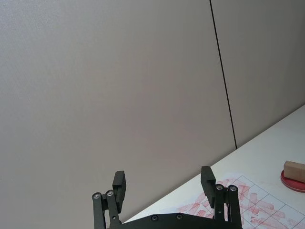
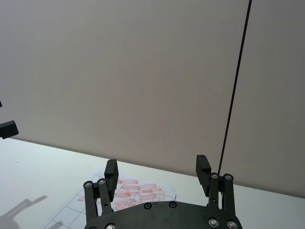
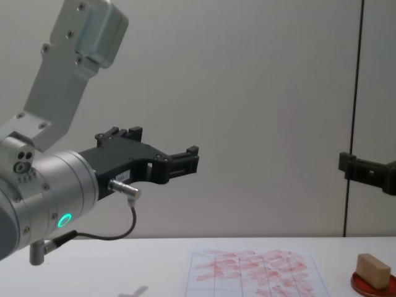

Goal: Use the one hand to pick up the stamp and affix it onto the A4 paper.

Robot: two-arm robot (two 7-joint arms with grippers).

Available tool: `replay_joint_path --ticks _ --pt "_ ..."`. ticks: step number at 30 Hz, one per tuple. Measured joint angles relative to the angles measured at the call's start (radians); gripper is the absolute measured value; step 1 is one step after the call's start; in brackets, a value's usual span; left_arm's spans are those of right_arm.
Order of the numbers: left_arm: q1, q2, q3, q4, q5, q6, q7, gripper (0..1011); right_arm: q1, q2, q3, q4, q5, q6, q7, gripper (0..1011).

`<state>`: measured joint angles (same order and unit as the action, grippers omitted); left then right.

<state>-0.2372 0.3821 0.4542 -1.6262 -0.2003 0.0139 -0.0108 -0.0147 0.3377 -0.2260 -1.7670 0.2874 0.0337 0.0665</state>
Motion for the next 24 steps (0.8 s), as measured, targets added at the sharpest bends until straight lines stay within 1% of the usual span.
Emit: replay_joint_path --ticks 24 --pt "0.0 0.0 0.0 0.0 0.0 0.0 0.0 1001 0.0 0.0 0.0 0.0 0.0 0.0 0.0 1001"
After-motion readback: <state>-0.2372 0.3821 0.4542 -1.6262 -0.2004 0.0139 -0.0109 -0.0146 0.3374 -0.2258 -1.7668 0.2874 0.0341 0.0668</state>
